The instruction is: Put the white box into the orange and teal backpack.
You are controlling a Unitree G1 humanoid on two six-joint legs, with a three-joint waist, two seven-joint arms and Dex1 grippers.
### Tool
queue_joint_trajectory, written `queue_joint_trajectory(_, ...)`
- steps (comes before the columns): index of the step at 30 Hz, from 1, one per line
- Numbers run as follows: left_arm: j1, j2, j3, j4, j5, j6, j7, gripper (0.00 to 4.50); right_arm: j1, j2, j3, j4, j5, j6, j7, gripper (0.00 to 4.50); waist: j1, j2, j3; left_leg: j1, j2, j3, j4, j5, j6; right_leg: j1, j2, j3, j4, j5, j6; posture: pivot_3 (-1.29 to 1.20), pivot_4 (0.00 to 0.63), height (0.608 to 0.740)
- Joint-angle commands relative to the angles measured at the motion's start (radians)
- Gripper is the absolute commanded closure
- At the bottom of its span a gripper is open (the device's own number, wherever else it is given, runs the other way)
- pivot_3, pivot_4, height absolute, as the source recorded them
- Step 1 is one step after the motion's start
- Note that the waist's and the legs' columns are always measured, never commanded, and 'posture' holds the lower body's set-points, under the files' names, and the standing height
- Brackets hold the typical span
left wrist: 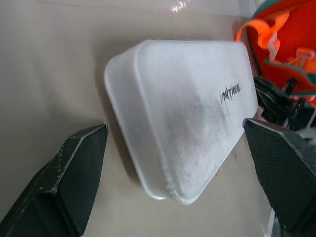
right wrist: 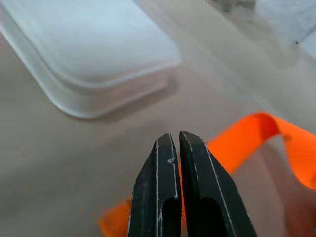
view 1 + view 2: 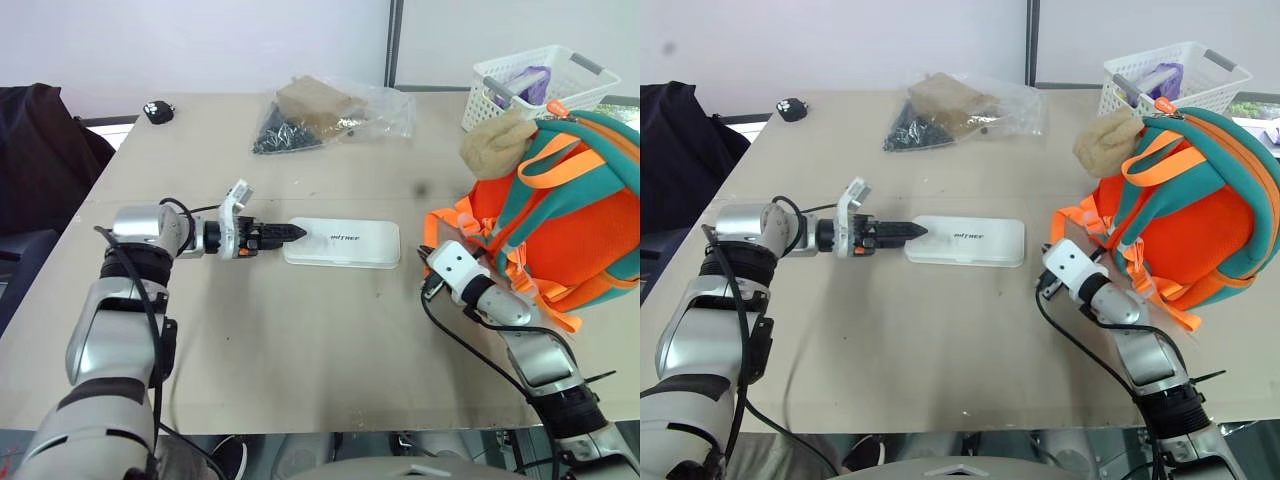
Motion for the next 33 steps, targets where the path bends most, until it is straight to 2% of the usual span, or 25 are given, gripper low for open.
queue_joint_trajectory(1, 0.033, -0.059, -0.09, 0.039, 0.057, 0.03, -0.064, 0.0, -0.045, 0.023, 0.019, -0.021, -0.013, -0.01, -0.001, 4.48, 0.0, 0.0, -0.001, 0.0, 0.0, 0.0, 0.0, 0.0, 0.0, 0.0, 0.0, 0.0, 0.0, 0.0, 0.0, 0.0, 0.15, 0.725)
queue_joint_trajectory(10, 0.017, -0.147, -0.037, 0.071, 0.113, 0.007, -0.08, 0.0, -0.071, 0.081, 0.065, -0.005, -0.022, 0.032, 0.017, 4.48, 0.015, 0.002, -0.008, -0.001, -0.002, -0.007, 0.0, 0.0, 0.001, 0.002, -0.002, -0.001, -0.001, -0.001, 0.002, 0.0, 0.15, 0.725)
queue_joint_trajectory(20, 0.056, -0.163, 0.023, 0.084, 0.146, -0.007, -0.055, 0.0, -0.048, 0.073, -0.034, -0.028, -0.048, 0.065, -0.09, 4.48, 0.014, 0.004, -0.015, -0.001, -0.01, -0.019, 0.001, 0.001, 0.004, 0.007, -0.005, 0.001, -0.002, -0.004, 0.006, 0.0, 0.15, 0.725)
queue_joint_trajectory(23, 0.06, -0.161, 0.027, 0.093, 0.156, -0.019, -0.057, 0.0, -0.041, 0.086, -0.049, -0.015, -0.058, 0.124, -0.11, 4.48, 0.012, 0.006, -0.016, -0.001, -0.01, -0.019, 0.001, 0.001, 0.003, 0.007, -0.005, 0.001, -0.002, -0.004, 0.007, 0.0, 0.15, 0.725)
queue_joint_trajectory(32, 0.065, -0.187, 0.021, 0.098, 0.164, -0.04, -0.08, 0.0, -0.066, 0.134, 0.055, -0.017, -0.016, 0.147, 0.008, 4.48, 0.01, 0.01, -0.019, 0.0, -0.01, -0.019, 0.001, 0.001, 0.004, 0.007, -0.005, 0.001, -0.001, -0.004, 0.007, 0.0, 0.15, 0.725)
queue_joint_trajectory(33, 0.068, -0.194, 0.021, 0.097, 0.165, -0.041, -0.079, 0.25, -0.068, 0.14, 0.058, -0.017, -0.016, 0.147, 0.008, 4.5, 0.009, 0.01, -0.019, 0.0, -0.01, -0.019, 0.001, 0.001, 0.004, 0.008, -0.005, 0.001, -0.001, -0.004, 0.007, 0.0, 0.15, 0.725)
